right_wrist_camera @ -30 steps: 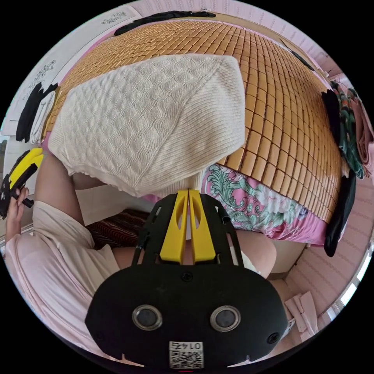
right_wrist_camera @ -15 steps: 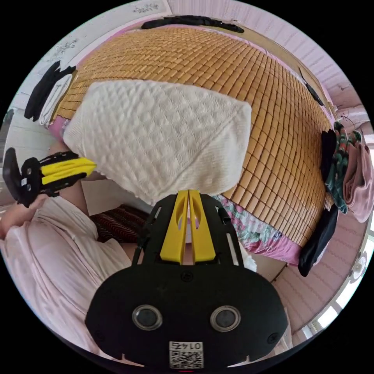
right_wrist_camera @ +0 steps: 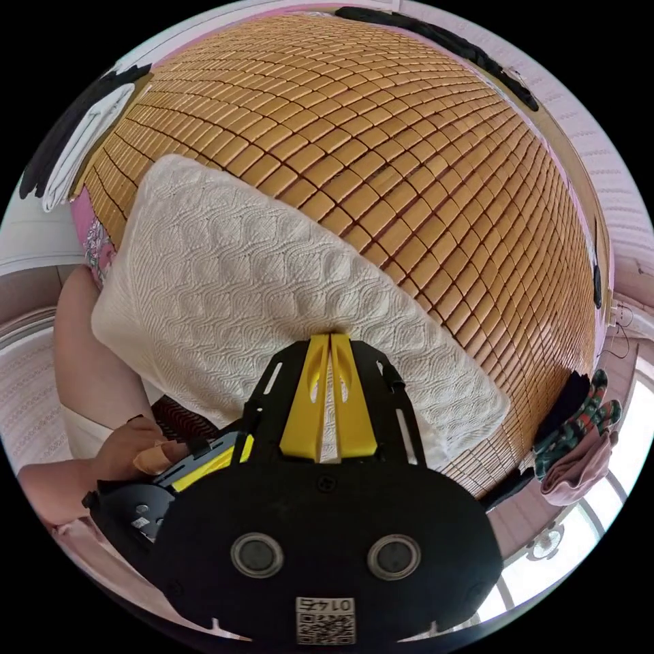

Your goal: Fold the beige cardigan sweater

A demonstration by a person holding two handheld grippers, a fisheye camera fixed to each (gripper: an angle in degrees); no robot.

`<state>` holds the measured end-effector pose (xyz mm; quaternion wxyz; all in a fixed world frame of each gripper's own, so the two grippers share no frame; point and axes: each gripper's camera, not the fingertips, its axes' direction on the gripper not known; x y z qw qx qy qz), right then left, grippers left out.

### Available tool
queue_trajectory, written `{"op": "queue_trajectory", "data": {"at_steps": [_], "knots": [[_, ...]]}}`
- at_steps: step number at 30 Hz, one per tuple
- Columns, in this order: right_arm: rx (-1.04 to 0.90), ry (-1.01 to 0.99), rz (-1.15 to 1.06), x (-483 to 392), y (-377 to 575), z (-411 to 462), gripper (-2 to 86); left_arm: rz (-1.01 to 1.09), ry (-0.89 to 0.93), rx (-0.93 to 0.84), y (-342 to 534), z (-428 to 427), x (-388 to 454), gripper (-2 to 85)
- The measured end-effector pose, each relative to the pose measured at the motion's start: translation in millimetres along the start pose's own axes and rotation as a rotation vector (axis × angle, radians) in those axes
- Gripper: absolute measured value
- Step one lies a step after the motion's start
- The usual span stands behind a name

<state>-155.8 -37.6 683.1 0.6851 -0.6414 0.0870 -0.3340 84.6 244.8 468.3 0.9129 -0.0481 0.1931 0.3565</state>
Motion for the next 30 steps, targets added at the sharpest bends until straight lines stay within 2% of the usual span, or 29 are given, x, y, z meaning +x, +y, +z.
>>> {"op": "queue_trajectory", "data": {"at_steps": [6,8,11,13,14,21,24,27,29,30], "knots": [[-0.162,-0.085,-0.121,13.1,-29.0,-6.4,-0.8,-0.044,0.091,0.015,1.7,11.9,-14.4,-1.0],[-0.214,-0.109,-0.19,18.4,-34.8,-18.6,-0.7,-0.064,0.12,-0.032,-1.8,7.9,-22.0,-1.0],[-0.116,-0.099,-0.156,31.4,-36.6,-33.1,-0.5,-0.104,0.165,0.028,4.8,0.0,-28.9,-1.0],[-0.149,-0.107,-0.144,32.7,-36.0,-12.4,-0.5,-0.092,0.19,-0.032,6.0,14.8,-26.0,-1.0],[-0.093,-0.091,-0.123,33.4,-31.7,-8.1,-0.5,-0.091,0.192,-0.021,9.0,22.7,-23.9,-1.0],[-0.067,-0.065,-0.08,43.7,-7.2,13.2,-0.5,-0.018,0.108,0.024,12.6,32.4,-10.4,-1.0],[0.014,-0.044,-0.107,49.4,23.1,20.0,-0.5,-0.098,0.151,0.03,15.9,33.2,-19.7,-0.9],[0.229,-0.056,-0.123,67.7,88.3,7.8,-0.4,-0.23,0.202,0.079,30.4,24.0,-27.8,-0.8],[0.379,-0.06,-0.043,96.3,164.7,1.9,-0.1,-0.262,0.251,0.18,41.2,11.5,-27.5,-0.2],[0.396,-0.061,-0.002,104.8,184.5,4.2,0.1,-0.263,0.261,0.197,42.2,9.4,-26.8,0.1]]}}
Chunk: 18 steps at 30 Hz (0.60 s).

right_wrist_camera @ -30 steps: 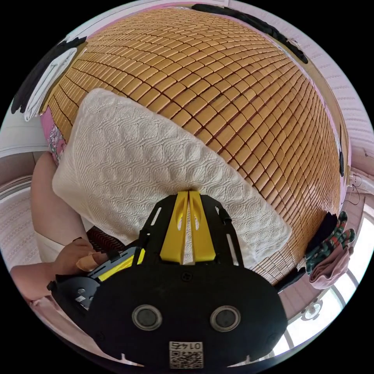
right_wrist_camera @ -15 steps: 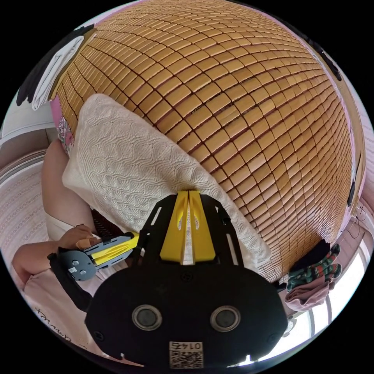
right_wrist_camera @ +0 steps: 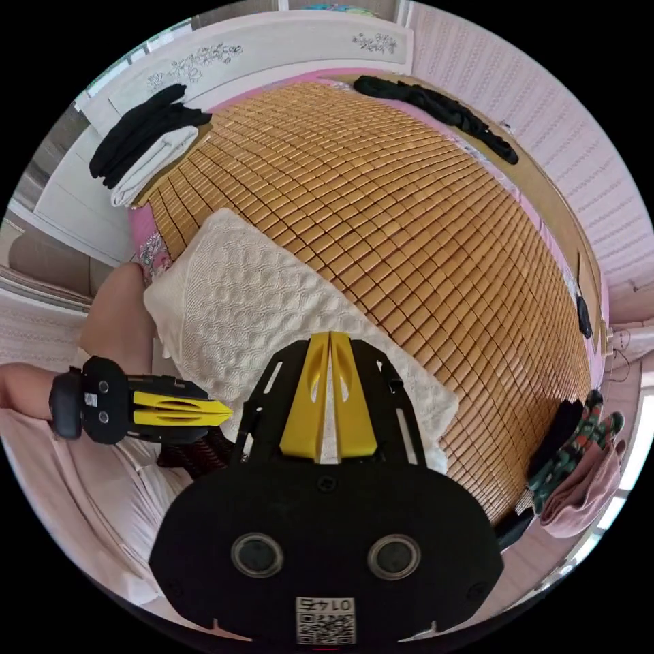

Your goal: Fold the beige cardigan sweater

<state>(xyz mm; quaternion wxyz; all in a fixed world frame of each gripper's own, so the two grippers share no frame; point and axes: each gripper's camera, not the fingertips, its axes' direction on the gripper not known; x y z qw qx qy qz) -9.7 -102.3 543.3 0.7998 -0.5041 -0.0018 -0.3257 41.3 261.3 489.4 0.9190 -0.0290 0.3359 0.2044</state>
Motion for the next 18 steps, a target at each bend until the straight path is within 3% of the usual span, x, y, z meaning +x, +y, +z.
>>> {"op": "queue_trajectory", "data": {"at_steps": [3,5,8,15,18], "knots": [[0.06,-0.014,0.265,43.4,104.6,-9.9,1.3,0.007,0.017,0.017,-6.0,-0.9,9.8,6.3],[0.07,-0.15,0.513,74.3,190.3,6.6,5.4,0.077,0.015,0.005,-15.7,4.5,28.7,11.5],[0.052,-0.309,0.697,94.7,266.9,42.2,10.1,0.191,0.044,-0.027,-27.4,13.5,56.2,13.5],[-0.064,-0.364,0.696,115.3,320.1,107.8,10.7,0.312,-0.008,-0.025,-48.9,20.0,95.8,16.3],[-0.053,-0.362,0.641,122.0,339.0,117.0,3.2,0.326,0.006,-0.063,-51.1,26.3,102.9,17.2]]}}
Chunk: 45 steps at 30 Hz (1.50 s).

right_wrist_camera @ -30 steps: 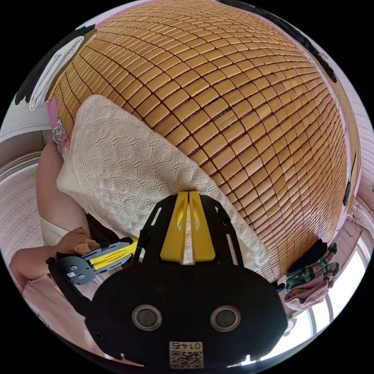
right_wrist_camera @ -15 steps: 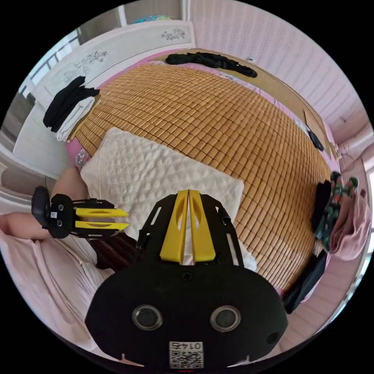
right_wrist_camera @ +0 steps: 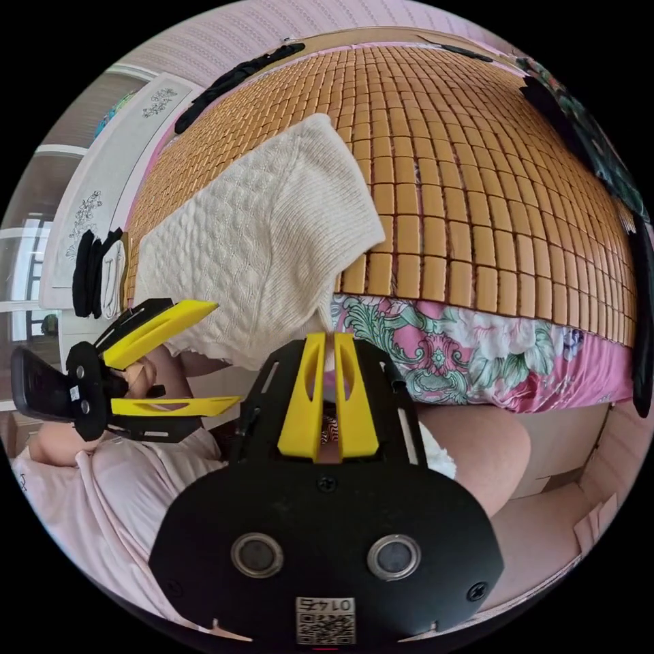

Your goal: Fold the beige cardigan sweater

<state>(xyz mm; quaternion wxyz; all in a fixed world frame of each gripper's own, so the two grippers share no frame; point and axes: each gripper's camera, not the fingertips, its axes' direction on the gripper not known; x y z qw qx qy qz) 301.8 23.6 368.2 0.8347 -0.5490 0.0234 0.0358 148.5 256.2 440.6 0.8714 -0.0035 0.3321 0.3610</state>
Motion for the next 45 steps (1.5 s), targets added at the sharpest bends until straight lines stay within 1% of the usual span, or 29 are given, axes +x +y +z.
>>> {"op": "queue_trajectory", "data": {"at_steps": [2,3,5,6,7,9,10,11,12,13,14,15,16,19,21,22,23,25,28,30,35,37,40,42,44,45], "knots": [[0.05,-0.194,-0.035,18.6,11.4,-6.0,1.0,0.009,0.006,-0.012,-3.6,4.1,5.5,17.7],[0.079,-0.24,-0.04,23.1,15.3,-9.7,1.0,0.011,0.008,-0.013,-4.7,5.2,7.1,17.7],[0.155,-0.393,-0.086,39.0,27.4,-23.2,1.1,0.023,0.014,-0.014,-9.0,9.2,13.6,17.4],[0.167,-0.418,-0.107,42.3,30.0,-26.4,1.1,0.023,0.01,-0.015,-9.8,10.4,14.7,17.1],[0.188,-0.417,-0.138,49.3,35.8,-32.1,1.4,0.003,-0.015,-0.011,-10.5,11.7,14.5,14.7],[0.221,-0.361,-0.143,64.4,47.0,-38.3,2.0,-0.059,-0.078,-0.002,-9.5,8.5,8.1,6.3],[0.276,-0.372,-0.084,82.6,56.3,-42.4,3.2,-0.091,-0.07,-0.021,-8.5,6.1,1.0,2.3],[0.316,-0.408,-0.027,103.9,65.0,-43.0,5.0,-0.119,-0.03,-0.03,-6.1,4.6,-6.2,1.6],[0.331,-0.433,0.002,115.5,68.8,-41.5,9.5,-0.123,-0.019,-0.023,-4.5,2.8,-8.3,1.4],[0.348,-0.495,0.066,138.6,75.4,-34.1,18.5,-0.119,-0.029,0.0,-0.8,-2.6,-9.8,1.0],[0.353,-0.581,0.134,159.5,79.9,-22.9,20.1,-0.109,-0.05,0.014,2.0,-7.8,-9.1,0.7],[0.355,-0.624,0.156,167.8,81.4,-16.9,20.8,-0.108,-0.056,0.018,3.2,-10.3,-8.6,0.6],[0.339,-0.673,0.192,179.8,81.6,-4.3,20.7,-0.115,-0.061,0.029,5.3,-16.1,-7.8,0.5],[0.295,-0.68,0.255,192.3,72.6,25.3,21.0,-0.118,-0.072,0.068,8.6,-34.7,-3.6,0.3],[0.282,-0.75,0.274,195.0,64.2,41.5,20.1,-0.097,-0.081,0.081,10.3,-45.3,-0.1,0.2],[0.3,-0.806,0.284,196.9,60.1,49.0,18.4,-0.089,-0.077,0.086,11.8,-51.5,1.5,0.1],[0.343,-0.87,0.288,200.4,58.5,52.5,12.0,-0.082,-0.062,0.086,13.4,-56.6,3.0,0.1],[0.396,-0.919,0.314,208.4,60.2,52.8,6.5,-0.074,-0.052,0.092,15.8,-64.1,5.2,0.0],[0.437,-0.864,0.247,211.6,67.1,34.9,3.9,-0.063,-0.051,0.128,12.4,-78.6,5.9,-0.1],[0.465,-0.812,0.205,215.4,75.5,15.8,3.1,-0.065,0.008,0.15,5.4,-83.7,4.9,-0.1],[0.607,-0.627,0.14,224.8,109.3,-56.7,2.3,-0.043,0.175,0.29,-29.7,-98.9,15.6,-0.1],[0.627,-0.587,0.103,217.3,112.8,-75.0,2.3,-0.051,0.22,0.326,-36.6,-106.3,15.9,0.1],[0.573,-0.505,-0.035,177.1,96.9,-89.0,2.5,-0.023,0.199,0.352,-30.7,-121.6,13.7,0.7],[0.488,-0.445,-0.162,136.1,77.0,-84.2,2.8,-0.035,0.161,0.333,-16.6,-130.5,5.9,1.5],[0.334,-0.363,-0.36,69.4,46.1,-59.3,4.1,-0.1,0.093,0.262,13.8,-144.1,-10.8,3.3],[0.291,-0.341,-0.399,52.7,38.4,-49.8,4.7,-0.118,0.074,0.24,23.3,-147.7,-14.8,3.7]]}}
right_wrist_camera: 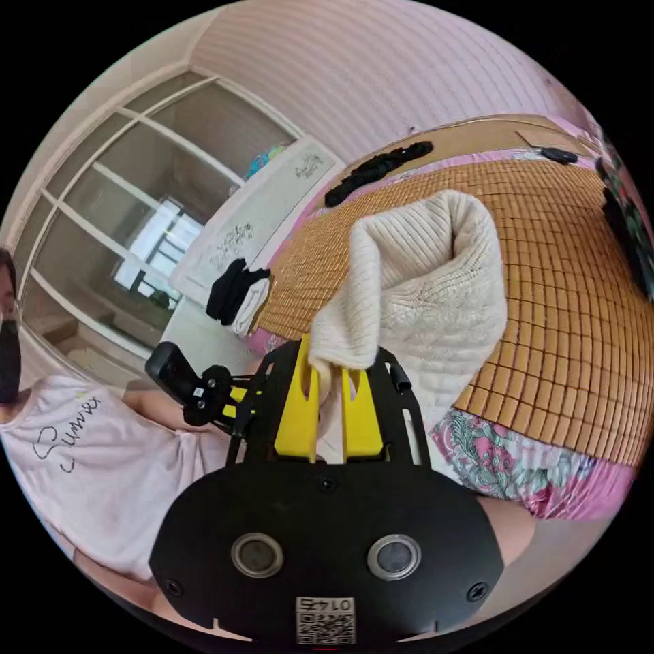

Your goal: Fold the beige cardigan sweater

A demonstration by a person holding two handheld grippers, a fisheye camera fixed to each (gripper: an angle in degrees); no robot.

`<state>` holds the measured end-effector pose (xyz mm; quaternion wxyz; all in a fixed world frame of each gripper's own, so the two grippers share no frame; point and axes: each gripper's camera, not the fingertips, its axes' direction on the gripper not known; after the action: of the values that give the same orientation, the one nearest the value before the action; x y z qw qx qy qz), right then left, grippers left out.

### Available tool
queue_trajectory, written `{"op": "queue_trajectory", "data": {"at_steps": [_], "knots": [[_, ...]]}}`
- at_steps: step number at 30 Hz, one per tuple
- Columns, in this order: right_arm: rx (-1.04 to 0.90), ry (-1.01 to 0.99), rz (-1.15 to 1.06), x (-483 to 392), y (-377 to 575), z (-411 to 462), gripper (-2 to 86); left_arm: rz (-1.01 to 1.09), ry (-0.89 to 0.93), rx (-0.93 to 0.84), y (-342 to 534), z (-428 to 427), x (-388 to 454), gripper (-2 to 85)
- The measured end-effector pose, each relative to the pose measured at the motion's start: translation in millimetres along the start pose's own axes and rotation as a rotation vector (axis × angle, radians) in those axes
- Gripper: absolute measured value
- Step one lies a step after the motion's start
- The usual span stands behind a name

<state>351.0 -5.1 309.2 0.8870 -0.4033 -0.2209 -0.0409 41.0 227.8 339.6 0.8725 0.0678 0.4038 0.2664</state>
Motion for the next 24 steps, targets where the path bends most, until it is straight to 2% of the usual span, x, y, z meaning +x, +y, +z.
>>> {"op": "queue_trajectory", "data": {"at_steps": [2,4,6,9,12,15,16,19,24], "knots": [[-0.218,0.032,-0.093,-28.0,-27.6,70.1,7.8,-0.047,-0.093,-0.074,37.0,-22.1,-17.2,4.9],[-0.35,0.091,-0.136,-39.2,-38.8,110.3,8.2,-0.095,-0.16,-0.117,63.4,-34.9,-30.2,5.4],[-0.388,0.123,-0.129,-42.9,-43.6,124.4,7.9,-0.176,-0.194,-0.165,82.1,-44.2,-45.5,5.7],[-0.321,0.081,-0.134,-47.4,-41.3,102.8,7.7,-0.329,-0.181,-0.146,95.3,-60.4,-69.4,5.9],[-0.247,0.154,-0.097,-42.0,-31.3,68.6,7.5,-0.397,-0.17,-0.087,88.8,-66.3,-89.3,6.2],[-0.144,0.244,0.028,-21.9,-15.0,38.3,8.7,-0.438,-0.149,-0.051,68.3,-61.8,-112.3,7.8],[-0.108,0.257,0.102,-9.8,-7.8,30.4,10.7,-0.454,-0.127,-0.044,59.2,-57.3,-121.4,11.1],[-0.048,0.189,0.266,19.9,5.9,22.9,15.9,-0.486,-0.095,-0.071,40.1,-42.8,-141.5,17.1],[0.088,0.088,0.412,48.8,15.4,25.0,19.2,-0.503,-0.091,-0.064,10.8,-42.3,-170.2,19.2]]}}
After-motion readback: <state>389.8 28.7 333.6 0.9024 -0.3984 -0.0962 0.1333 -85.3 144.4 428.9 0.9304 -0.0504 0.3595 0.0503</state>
